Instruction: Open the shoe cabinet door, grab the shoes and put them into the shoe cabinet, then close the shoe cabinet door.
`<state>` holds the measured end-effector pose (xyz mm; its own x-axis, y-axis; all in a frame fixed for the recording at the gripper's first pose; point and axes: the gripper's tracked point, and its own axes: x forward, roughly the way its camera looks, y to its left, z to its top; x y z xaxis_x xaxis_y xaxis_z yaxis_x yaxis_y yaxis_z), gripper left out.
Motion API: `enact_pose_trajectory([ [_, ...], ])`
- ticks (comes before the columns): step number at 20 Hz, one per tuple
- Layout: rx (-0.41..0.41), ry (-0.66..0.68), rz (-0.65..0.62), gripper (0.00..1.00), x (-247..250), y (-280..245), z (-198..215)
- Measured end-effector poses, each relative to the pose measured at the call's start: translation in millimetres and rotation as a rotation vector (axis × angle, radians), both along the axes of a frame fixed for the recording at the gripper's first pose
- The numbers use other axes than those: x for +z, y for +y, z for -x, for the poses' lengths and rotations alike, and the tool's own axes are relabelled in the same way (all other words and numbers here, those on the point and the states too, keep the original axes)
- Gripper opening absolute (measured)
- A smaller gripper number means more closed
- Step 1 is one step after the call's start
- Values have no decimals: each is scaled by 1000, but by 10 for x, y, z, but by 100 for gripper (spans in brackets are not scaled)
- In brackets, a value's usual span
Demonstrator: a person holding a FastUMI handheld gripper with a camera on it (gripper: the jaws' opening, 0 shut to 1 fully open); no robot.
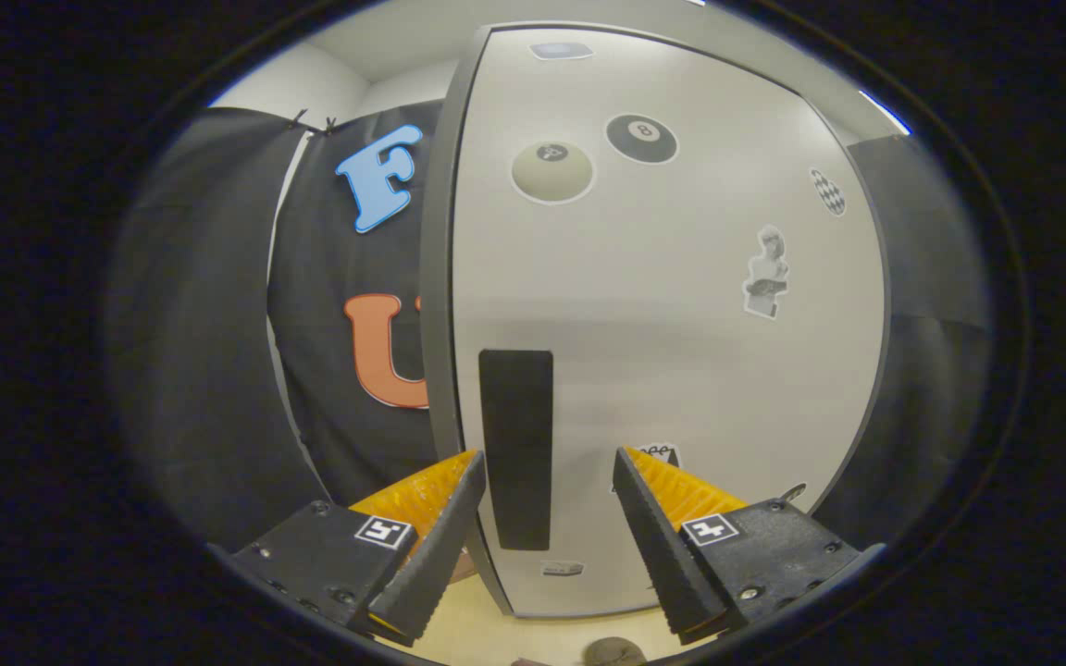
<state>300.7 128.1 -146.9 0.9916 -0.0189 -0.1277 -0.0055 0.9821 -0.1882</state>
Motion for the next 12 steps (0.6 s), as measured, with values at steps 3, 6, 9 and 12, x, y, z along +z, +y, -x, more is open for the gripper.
enact_pose_trajectory([
  [3,51,-6,-7,73,-23,89,-27],
  [6,75,-21,32,55,-41,182,-46],
  [9,51,-36,18,39,-13,158,-64],
  [12,63,-35,22,35,-15,166,-77],
])
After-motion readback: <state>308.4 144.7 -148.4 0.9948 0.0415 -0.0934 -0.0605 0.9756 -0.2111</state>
